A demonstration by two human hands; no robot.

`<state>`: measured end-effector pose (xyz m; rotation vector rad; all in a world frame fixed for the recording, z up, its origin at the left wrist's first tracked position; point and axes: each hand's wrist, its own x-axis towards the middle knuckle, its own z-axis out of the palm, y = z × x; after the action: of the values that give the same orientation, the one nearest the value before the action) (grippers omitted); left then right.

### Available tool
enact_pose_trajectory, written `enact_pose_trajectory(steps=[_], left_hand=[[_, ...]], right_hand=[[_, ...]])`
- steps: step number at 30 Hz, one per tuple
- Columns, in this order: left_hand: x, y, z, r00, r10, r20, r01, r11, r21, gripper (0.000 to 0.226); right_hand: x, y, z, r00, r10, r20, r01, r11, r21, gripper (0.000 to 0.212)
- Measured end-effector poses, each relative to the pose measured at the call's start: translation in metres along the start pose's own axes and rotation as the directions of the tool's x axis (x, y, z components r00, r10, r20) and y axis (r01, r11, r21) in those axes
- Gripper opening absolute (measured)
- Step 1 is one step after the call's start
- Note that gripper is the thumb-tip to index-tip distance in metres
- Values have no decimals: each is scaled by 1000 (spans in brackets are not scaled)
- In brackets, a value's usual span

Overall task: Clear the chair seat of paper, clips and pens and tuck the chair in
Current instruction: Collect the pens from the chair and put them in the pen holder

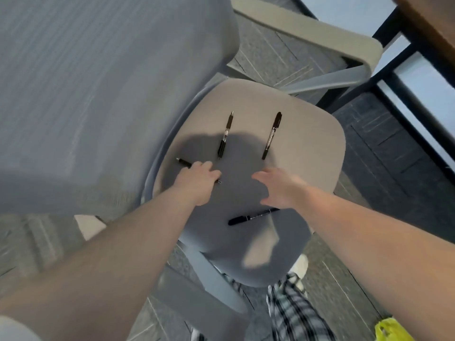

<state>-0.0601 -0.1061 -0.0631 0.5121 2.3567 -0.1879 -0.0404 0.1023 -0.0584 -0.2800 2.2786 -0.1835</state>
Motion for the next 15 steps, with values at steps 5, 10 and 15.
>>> enact_pose_trajectory(steps=[5, 10, 15], left_hand=[[15, -5, 22, 996, -30, -80, 37, 996, 83, 61], [28, -6, 39, 977, -61, -204, 75, 995, 64, 55], [37, -5, 36, 973, -73, -221, 92, 993, 75, 34]], right_hand=[[8, -4, 31, 1000, 16, 11, -16, 999, -32, 58], [17, -7, 52, 999, 32, -10, -32, 998, -57, 52], [25, -9, 55, 997, -24, -74, 18, 996, -82, 37]])
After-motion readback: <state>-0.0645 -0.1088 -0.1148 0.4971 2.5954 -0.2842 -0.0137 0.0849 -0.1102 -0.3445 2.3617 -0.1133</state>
